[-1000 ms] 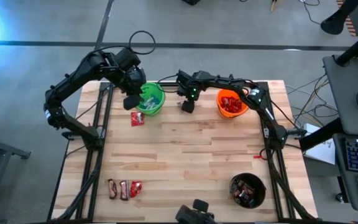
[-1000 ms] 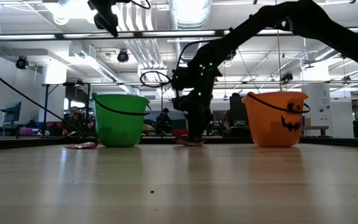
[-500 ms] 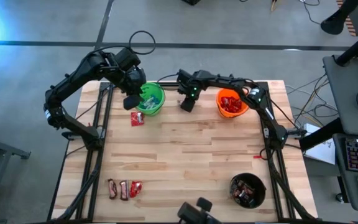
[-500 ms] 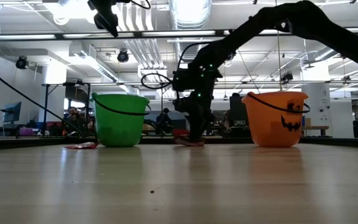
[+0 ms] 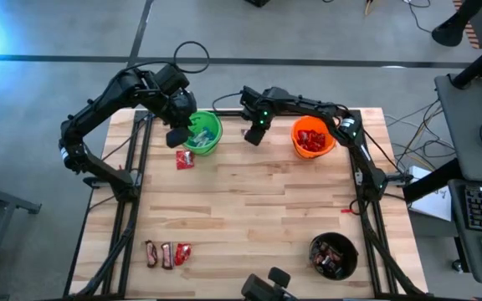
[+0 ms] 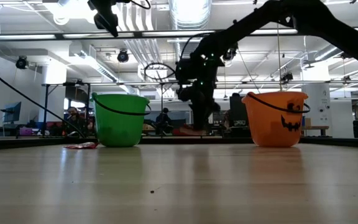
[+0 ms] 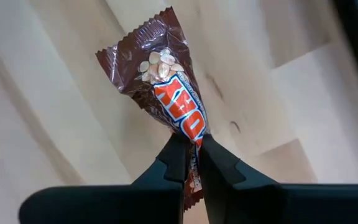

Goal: Sort candy
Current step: Put the brown candy into the black bucket

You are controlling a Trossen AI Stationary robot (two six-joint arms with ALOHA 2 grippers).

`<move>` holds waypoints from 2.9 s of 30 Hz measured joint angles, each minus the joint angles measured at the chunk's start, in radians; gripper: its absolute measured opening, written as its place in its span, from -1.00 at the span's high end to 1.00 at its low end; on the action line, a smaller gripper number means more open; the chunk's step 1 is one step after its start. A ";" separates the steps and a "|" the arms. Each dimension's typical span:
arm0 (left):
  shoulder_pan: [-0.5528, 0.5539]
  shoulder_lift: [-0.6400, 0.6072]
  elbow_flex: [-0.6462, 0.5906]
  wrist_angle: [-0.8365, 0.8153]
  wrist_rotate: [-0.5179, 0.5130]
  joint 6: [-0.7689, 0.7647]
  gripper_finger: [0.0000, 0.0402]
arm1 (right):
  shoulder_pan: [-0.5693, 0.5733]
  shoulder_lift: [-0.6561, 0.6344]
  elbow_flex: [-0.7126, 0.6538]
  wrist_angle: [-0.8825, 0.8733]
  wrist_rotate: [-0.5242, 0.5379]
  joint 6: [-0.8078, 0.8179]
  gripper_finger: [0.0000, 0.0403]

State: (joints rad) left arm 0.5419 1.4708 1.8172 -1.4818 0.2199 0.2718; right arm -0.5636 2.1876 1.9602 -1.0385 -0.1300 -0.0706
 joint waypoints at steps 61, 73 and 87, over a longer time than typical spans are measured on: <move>0.000 0.000 0.000 -0.008 0.000 -0.003 0.16 | 0.956 -0.547 0.103 -0.534 0.153 0.929 0.94; 0.000 0.000 0.000 -0.008 0.000 -0.004 0.16 | 1.215 -0.550 0.060 -0.532 0.247 1.261 0.94; 0.000 0.000 0.000 -0.007 0.000 -0.004 0.16 | 1.406 -0.595 -0.192 -0.533 0.220 1.606 0.94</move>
State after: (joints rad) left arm 0.5421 1.4708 1.8168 -1.4891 0.2195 0.2680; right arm 0.8427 1.5922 1.7684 -1.5719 0.0905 1.5355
